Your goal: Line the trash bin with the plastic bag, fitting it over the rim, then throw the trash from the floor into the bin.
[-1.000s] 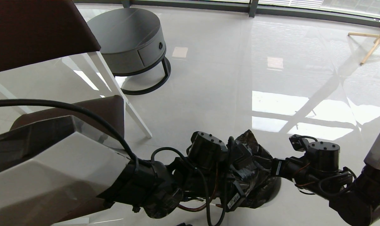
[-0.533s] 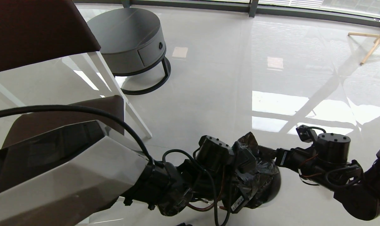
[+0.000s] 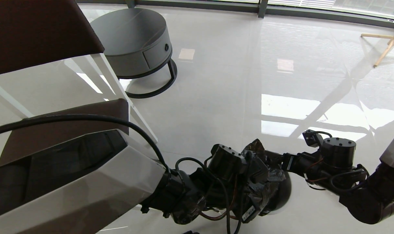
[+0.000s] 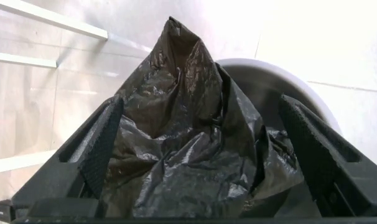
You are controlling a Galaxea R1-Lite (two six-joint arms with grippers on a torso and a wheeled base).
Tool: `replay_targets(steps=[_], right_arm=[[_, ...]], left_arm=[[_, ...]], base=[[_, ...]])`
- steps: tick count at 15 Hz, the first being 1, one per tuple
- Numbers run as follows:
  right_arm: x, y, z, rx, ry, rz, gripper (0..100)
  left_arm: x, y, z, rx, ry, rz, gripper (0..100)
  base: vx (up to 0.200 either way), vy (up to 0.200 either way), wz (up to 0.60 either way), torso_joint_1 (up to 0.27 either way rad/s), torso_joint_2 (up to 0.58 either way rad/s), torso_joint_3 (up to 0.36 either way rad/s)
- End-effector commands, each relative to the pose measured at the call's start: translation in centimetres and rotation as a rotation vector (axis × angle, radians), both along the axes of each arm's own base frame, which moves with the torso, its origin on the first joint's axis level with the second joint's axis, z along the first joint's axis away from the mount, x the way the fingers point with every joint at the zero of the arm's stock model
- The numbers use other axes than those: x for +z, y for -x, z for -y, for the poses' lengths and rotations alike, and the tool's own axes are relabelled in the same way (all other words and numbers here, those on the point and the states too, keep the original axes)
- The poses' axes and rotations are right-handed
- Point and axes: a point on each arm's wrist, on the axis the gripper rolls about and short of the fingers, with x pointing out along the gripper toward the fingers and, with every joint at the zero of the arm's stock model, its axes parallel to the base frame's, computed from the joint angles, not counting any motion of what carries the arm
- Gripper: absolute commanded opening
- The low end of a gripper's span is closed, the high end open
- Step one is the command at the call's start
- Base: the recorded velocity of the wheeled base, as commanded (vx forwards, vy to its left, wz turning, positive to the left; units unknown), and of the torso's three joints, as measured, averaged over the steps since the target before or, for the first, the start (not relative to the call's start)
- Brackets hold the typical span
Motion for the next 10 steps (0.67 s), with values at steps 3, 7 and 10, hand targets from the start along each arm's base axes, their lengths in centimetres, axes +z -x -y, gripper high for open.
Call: replay_targets(steps=[3,7,10], right_arm=[[-0.8,-0.8,-0.3,0.004,0.003,-0.011,100],[-1.7,-2.0,-1.0,0.011,0.005,-0.015,100],[-2.0,-3.1,-1.7,0.021,0.002,0.001,100]], left_arm=[[-1.0,-0.5,0.8,-0.003,-0.008,-0.006,0],[-1.0,-0.5,0.8,-0.003,-0.008,-0.006,0],[-1.1,-0.5,0.8,-0.003,-0.010,-0.008,0]], base=[[0.000,0.000,0.00,0.000,0.00,0.000],[0.000,0.000,0.00,0.000,0.00,0.000],[0.000,0.000,0.00,0.000,0.00,0.000]])
